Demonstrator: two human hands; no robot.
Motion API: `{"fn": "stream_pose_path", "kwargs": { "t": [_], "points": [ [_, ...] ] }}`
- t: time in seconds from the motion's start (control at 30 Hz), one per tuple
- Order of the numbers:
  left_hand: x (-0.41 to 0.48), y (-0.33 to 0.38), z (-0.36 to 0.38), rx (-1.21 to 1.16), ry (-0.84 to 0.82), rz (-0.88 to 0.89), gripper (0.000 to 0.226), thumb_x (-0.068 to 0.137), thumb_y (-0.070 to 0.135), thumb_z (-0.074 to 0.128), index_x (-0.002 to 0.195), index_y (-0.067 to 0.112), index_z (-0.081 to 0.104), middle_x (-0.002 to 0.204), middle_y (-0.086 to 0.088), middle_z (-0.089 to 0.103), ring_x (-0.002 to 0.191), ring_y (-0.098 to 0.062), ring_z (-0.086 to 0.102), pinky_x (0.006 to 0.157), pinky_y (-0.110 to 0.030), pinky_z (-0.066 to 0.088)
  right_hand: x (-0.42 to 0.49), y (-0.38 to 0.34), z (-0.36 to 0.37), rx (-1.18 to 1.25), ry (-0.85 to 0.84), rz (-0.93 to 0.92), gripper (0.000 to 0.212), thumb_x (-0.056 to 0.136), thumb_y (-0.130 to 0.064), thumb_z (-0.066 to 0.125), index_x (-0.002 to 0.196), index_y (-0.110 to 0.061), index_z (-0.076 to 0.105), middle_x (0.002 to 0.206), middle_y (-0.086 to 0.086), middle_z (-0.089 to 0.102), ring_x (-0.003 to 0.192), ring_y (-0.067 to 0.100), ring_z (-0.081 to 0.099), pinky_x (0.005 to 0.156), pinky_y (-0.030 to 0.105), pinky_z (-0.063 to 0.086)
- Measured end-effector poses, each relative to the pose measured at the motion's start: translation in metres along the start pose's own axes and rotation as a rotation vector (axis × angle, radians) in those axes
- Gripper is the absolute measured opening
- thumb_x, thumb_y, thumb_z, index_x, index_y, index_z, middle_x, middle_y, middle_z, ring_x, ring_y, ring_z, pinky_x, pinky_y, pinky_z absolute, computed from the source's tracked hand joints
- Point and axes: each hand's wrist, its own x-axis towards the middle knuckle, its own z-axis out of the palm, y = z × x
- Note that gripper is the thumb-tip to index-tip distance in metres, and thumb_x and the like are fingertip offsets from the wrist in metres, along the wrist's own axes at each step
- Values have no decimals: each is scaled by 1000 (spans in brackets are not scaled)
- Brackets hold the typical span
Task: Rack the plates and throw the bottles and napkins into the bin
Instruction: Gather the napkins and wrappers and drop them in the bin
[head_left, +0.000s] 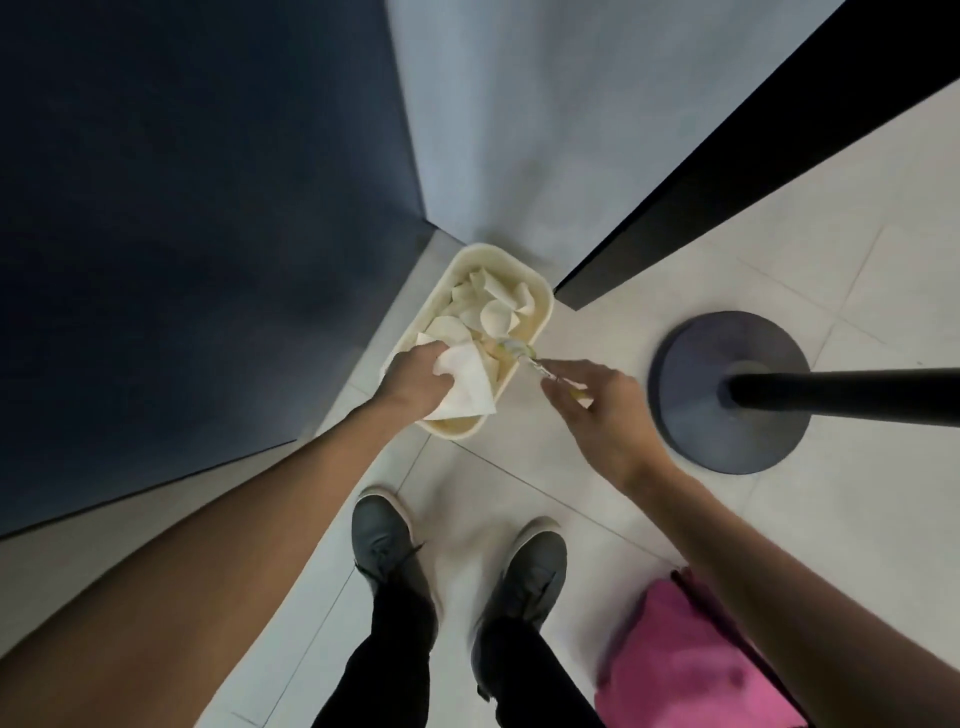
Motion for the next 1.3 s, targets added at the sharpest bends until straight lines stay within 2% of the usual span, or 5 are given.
{"fn": "stream_pose_path", "kwargs": {
  "t": [0.3, 0.47, 0.73, 1.0, 1.3],
  "points": [
    [-20, -47, 49, 468, 348, 549, 42, 96, 25, 53, 136, 13, 54, 156, -7, 34, 141, -28, 34, 110, -45, 36, 105, 11, 32, -552, 2, -525, 33, 90, -10, 61, 120, -19, 69, 141, 19, 49, 127, 42, 49, 102, 51, 45],
    [-17, -59, 65, 513, 49, 366, 66, 104, 44, 24, 157, 6, 10, 166, -7, -8, 153, -23, -8, 123, -39, 10, 126, 18, 73, -929, -313, -476, 48, 95, -16, 52, 143, -16, 48, 158, 21, 22, 146, 37, 21, 118, 51, 25],
    [26, -35, 75, 338, -152, 95, 73, 103, 53, 22, 157, 7, 8, 164, -9, -16, 152, -21, -14, 123, -48, 3, 152, 43, 125, -1106, -452, -257, 70, 100, -23, 40, 155, -3, 2, 160, 27, -6, 150, 37, -1, 123, 45, 6],
    [58, -29, 86, 323, -244, -29, 77, 104, 46, 28, 155, 2, -11, 162, -11, -23, 150, -22, -21, 120, -45, -8, 185, 42, 132, -1073, -539, -124, 63, 103, -25, 31, 157, -12, 1, 162, 20, -9, 151, 31, -7, 120, 54, -2],
    [13, -31, 44, 359, -108, 127, 48, 100, 24, 44, 146, 13, 39, 163, 1, 7, 142, -25, 32, 93, -39, 48, 156, 20, 63, -891, -394, -285, 54, 97, -15, 47, 149, -8, 35, 157, 16, 26, 147, 32, 19, 121, 48, 11]
  ]
}}
